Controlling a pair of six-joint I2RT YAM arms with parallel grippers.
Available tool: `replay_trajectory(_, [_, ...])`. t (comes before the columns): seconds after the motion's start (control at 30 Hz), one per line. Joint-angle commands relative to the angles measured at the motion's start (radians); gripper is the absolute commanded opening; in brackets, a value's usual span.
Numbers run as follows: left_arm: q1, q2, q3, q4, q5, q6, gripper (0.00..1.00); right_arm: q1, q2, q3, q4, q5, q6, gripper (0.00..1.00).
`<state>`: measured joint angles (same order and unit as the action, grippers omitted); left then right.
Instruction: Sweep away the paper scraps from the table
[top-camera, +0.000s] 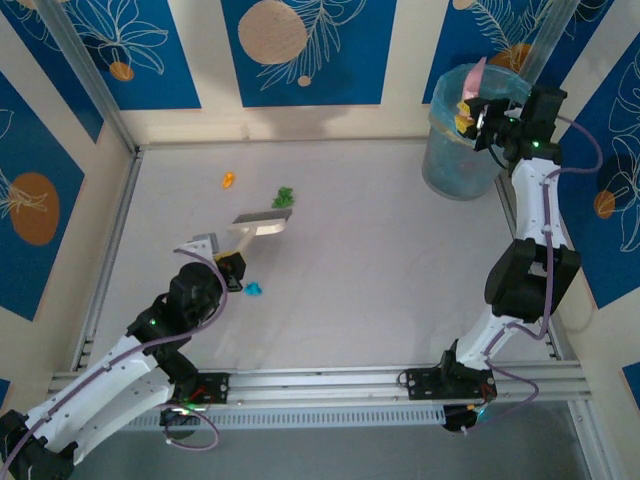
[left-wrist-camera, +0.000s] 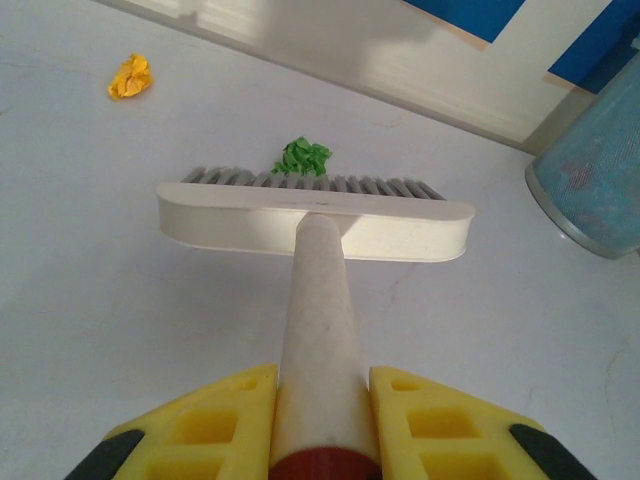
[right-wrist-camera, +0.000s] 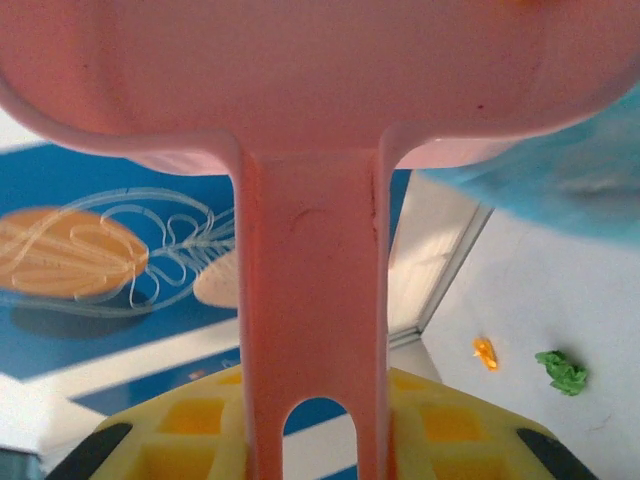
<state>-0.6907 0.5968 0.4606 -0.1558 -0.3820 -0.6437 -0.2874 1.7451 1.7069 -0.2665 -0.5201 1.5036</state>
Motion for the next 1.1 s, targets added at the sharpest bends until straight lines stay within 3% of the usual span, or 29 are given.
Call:
replay_trajectory(0.0, [-0.006, -0.018, 0.003, 0.060, 0.000, 0.025, 0.00, -0.015, -0.019, -0.008, 0.118, -0.004, 0.101, 0.00])
replay_trajectory(0.43, [-0.007, -0.007, 0.011, 0.060, 0.019, 0.027, 0.00, -0.024, -0.044, -0.025, 0.193, -0.047, 0.174, 0.00])
replay_trajectory(0.53, [-0.007, -0.012, 0.012, 0.054, 0.011, 0.027, 0.00, -0.024, -0.064, -0.018, 0.162, -0.049, 0.124, 0.00])
replay_trajectory(0.63, [-0.007, -0.022, 0.011, 0.048, 0.004, 0.027, 0.00, 0.003, -0.108, 0.022, 0.054, -0.047, -0.021, 0.00])
replay_trajectory(0.77, [-0.006, -0.036, 0.019, 0.012, -0.041, 0.020, 0.00, 0.117, -0.232, -0.025, -0.108, 0.055, -0.295, 0.00])
replay_trajectory(0.83, [-0.006, -0.045, 0.030, -0.036, -0.097, 0.006, 0.00, 0.199, -0.302, -0.118, -0.089, 0.106, -0.407, 0.00])
replay_trajectory(1.07, [-0.006, -0.075, 0.043, -0.152, -0.253, -0.047, 0.00, 0.570, -0.458, -0.352, -0.151, 0.403, -0.819, 0.00])
